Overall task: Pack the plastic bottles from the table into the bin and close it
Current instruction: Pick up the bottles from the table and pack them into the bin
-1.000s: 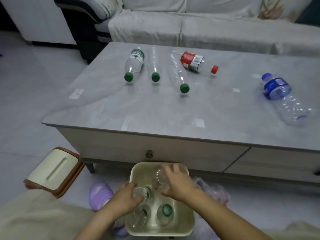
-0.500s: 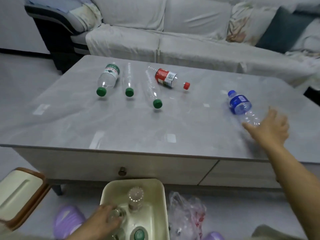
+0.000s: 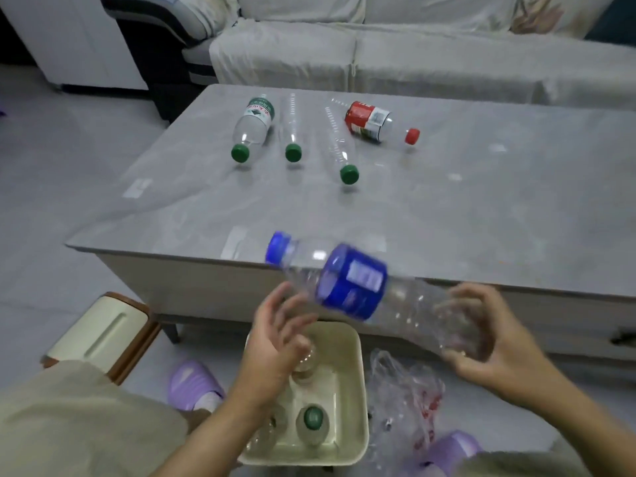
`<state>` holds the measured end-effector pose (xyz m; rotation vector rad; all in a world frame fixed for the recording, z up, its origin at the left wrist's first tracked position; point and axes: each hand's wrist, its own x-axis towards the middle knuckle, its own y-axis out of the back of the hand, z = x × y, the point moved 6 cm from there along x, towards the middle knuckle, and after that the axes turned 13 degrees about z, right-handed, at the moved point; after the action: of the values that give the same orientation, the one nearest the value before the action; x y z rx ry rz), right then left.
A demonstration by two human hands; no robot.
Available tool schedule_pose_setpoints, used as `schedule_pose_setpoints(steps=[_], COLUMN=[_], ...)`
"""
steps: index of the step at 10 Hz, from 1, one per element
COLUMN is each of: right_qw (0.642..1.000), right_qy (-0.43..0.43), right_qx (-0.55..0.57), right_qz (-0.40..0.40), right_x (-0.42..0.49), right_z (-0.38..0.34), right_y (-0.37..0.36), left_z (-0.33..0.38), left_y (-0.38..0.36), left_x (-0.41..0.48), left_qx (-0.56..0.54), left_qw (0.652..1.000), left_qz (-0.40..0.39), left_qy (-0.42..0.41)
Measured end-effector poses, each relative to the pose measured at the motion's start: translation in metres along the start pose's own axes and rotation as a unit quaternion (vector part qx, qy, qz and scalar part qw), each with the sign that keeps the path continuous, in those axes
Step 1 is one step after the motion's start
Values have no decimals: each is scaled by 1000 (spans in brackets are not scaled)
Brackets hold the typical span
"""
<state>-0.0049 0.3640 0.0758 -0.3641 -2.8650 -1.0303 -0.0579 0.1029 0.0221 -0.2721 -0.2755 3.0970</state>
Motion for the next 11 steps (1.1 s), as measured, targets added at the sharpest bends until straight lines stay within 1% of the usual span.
schedule_pose_setpoints(steps=[1,2,3,4,5,6,7,8,9,10,11], right_qw=[989,968,978,977,977,985,984,978,974,962,936], right_qy=[-4,14,91,134,64,-33,-100,-83,-62,8,149], right_qx=[-87,-182,-180,-132,-161,-133,-102,-133,-122,-132,-94], right_qz=[-118,-170,-55,103,123,106,105,138,180,240,303], right_x=[-19,-18,18,80,168,238,274,285,277,250,199], right_z=[22,26,-14,-51,-54,-45,-40,-40,-44,-66,-112], right_y=[-63,-90,-65,-25,-22,-55,-97,-115,-102,-63,-15], left_z=[35,8,-58,-136,-293,-317,-224,-157,-39,-15,35], left_y=[14,23,26,34,9,-4,-40,23,52,64,59], left_x=[1,2,6,2,9,-21,-27,6,31,33,35], left_qx=[-31,115,233,267,357,291,358,309,407,415,401], left_qw=[991,977,962,964,930,946,923,945,906,897,894], left_qz=[91,93,62,4,-85,-139,-137,-50,-64,-43,-12], left_qy=[-96,-152,-130,-11,-10,15,-25,-92,-103,-147,-199])
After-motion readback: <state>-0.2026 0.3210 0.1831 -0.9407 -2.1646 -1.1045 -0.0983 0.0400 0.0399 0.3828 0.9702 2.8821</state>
